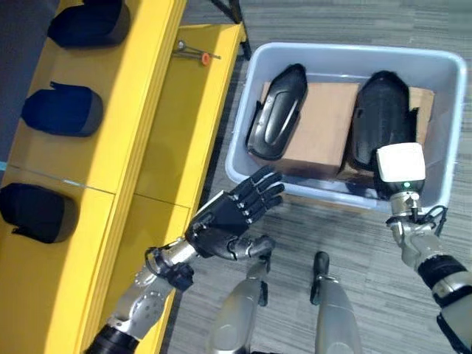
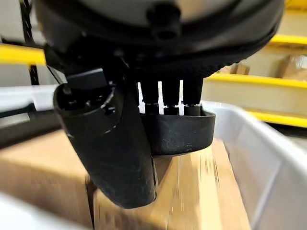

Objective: Move parts from the plastic box to the shelf.

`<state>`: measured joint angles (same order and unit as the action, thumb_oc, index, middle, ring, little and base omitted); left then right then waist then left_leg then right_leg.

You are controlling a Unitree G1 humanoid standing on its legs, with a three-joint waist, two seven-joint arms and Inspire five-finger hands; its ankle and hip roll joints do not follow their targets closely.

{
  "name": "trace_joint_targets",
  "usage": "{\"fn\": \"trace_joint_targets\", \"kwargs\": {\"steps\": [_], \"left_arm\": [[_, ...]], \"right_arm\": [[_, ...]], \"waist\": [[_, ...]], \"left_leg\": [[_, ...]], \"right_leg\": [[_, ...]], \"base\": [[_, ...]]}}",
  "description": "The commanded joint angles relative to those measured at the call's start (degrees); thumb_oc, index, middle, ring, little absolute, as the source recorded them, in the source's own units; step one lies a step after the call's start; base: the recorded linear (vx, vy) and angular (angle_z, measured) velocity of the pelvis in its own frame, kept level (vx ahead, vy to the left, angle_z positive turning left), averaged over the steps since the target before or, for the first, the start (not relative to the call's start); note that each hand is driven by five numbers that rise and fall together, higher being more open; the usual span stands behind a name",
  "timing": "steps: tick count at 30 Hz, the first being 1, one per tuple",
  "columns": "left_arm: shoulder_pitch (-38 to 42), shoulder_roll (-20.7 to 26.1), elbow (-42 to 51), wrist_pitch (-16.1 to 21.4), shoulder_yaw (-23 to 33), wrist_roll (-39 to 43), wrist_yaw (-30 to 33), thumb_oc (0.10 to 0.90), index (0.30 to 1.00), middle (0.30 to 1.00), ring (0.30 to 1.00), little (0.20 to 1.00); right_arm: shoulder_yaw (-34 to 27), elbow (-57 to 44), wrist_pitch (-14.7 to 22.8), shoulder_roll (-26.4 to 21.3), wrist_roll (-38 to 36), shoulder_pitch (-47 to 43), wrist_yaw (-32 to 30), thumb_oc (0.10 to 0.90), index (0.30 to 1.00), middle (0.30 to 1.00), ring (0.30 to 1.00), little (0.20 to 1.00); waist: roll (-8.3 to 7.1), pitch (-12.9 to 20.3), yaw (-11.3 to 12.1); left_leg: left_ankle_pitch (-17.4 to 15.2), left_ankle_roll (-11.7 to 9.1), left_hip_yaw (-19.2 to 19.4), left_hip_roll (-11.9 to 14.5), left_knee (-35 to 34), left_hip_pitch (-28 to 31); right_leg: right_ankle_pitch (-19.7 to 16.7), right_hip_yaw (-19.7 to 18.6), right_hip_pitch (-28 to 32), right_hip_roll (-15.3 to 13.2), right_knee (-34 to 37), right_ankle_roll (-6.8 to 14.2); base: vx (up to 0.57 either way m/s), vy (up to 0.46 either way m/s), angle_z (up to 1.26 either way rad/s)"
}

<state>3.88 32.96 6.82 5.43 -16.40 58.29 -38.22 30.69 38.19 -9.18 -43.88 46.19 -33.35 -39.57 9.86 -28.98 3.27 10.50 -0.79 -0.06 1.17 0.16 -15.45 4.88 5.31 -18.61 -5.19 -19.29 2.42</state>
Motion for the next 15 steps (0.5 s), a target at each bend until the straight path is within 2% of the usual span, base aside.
{"fn": "trace_joint_targets", "kwargs": {"steps": [1, 4, 5, 10, 15], "left_arm": [[1.13, -1.02, 8.4, 2.33, -0.11, 3.17, -2.8, 0.9, 1.0, 1.0, 1.0, 1.0], [0.89, -1.19, 8.29, 2.5, -0.46, 2.09, -2.57, 0.9, 1.0, 1.0, 1.0, 1.0], [0.56, -1.13, 8.36, 2.51, -0.81, 2.41, -2.69, 0.9, 1.0, 1.0, 1.0, 1.0], [0.07, -1.89, 8.76, 2.25, -1.77, 2.9, -1.68, 0.9, 1.0, 1.0, 1.0, 1.0], [-0.76, -2.42, 8.64, 1.41, -2.41, 2.13, -1.23, 0.9, 1.0, 1.0, 1.0, 1.0]], "right_arm": [[-5.34, -4.69, 0.56, -4.58, 2.52, -3.14, -8.0, 0.4, 0.3, 0.3, 0.3, 0.3], [-7.13, -7.82, 0.99, -4.9, 3.21, -2.06, -7.76, 0.4, 0.3, 0.3, 0.3, 0.3], [-8.76, -10.62, 1.7, -5.16, 3.11, -1.39, -7.26, 0.4, 0.3, 0.3, 0.3, 0.3], [-12.81, -16.66, 3.64, -3.83, 5.0, 3.5, -6.18, 0.4, 0.3, 0.3, 0.3, 0.3], [-15.41, -20.22, 6.01, -3.16, 6.23, 8.11, -5.77, 0.4, 0.3, 0.3, 0.3, 0.3]], "waist": [[-2.37, 3.01, -0.43], [-3.18, 4.1, -0.7], [-4.12, 5.67, -1.17], [-6.05, 10.07, -2.13], [-7.2, 13.16, -2.79]], "left_leg": [[-7.16, 0.84, 2.02, -1.25, 0.83, 2.81], [-7.34, 0.78, 1.99, -1.02, 0.36, 4.21], [-7.48, 0.52, 2.07, -0.73, -0.3, 5.59], [-7.5, 0.14, 2.25, 0.31, -2.19, 9.66], [-7.7, -0.04, 2.64, 0.88, -3.1, 11.94]], "right_leg": [[0.57, 0.92, 5.0, 0.17, 3.44, 0.58], [-0.06, 0.73, 6.93, 0.4, 5.31, 0.69], [-0.58, 0.4, 8.73, 0.51, 7.2, 0.96], [-1.83, -0.3, 13.46, 0.64, 10.95, 1.48], [-2.46, -0.72, 15.96, 0.71, 12.97, 1.78]], "base": [[0.1, -0.031, -0.06], [0.08, -0.017, -0.04], [0.13, -0.007, -0.07], [0.14, -0.002, -0.09], [0.11, -0.009, -0.02]]}}
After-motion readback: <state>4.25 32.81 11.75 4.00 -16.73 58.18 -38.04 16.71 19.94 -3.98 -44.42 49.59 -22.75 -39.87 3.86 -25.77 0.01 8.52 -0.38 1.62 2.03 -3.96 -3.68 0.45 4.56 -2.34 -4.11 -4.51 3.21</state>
